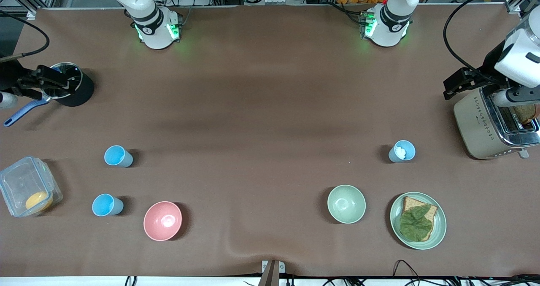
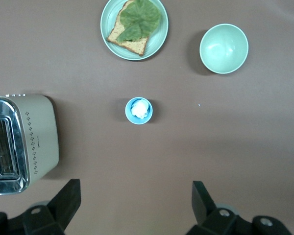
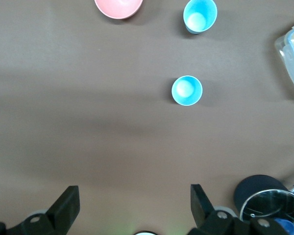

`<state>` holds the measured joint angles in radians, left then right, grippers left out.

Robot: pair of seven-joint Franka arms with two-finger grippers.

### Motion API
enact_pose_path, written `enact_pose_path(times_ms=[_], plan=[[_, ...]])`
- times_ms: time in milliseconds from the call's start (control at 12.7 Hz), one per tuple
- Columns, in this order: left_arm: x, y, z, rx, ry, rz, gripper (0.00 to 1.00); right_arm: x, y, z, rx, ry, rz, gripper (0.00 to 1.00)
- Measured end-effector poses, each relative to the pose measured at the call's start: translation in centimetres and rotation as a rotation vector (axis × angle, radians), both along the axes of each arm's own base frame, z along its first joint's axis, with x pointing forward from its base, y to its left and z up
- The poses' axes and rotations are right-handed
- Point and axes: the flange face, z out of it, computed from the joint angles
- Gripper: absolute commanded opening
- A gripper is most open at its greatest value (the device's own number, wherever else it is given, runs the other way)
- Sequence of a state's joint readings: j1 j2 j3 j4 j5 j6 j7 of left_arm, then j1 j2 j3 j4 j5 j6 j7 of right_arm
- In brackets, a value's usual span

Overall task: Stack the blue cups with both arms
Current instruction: 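Reach the left gripper to the tissue cup while the right gripper reaches another cup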

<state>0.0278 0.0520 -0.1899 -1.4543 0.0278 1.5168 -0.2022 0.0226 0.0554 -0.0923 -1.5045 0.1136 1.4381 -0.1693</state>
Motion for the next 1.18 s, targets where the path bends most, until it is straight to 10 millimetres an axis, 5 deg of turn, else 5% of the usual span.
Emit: enact_pose_path(times_ms=[316, 474, 947, 1184], plan=[[0.2, 1.6, -0.2, 0.003, 0.017, -0.013, 1.00, 0.0, 0.2, 0.0, -0.040, 0.001, 0.012, 1.00], [0.9, 2.2, -2.1, 0.005, 0.058, -0.014, 1.00, 0.0, 0.2, 0.0, -0.042, -0.001, 0.013, 1.00], [5.7, 2.1, -15.1, 0.021, 0.073, -0.041, 1.00, 0.1, -0.1, 0.4, -0.047, -0.010, 0.010, 1.00], [5.4, 1.9, -22.5, 0.022, 0.021, -0.058, 1.00, -0.1, -2.2, 0.9, -0.046, -0.024, 0.007, 1.00]])
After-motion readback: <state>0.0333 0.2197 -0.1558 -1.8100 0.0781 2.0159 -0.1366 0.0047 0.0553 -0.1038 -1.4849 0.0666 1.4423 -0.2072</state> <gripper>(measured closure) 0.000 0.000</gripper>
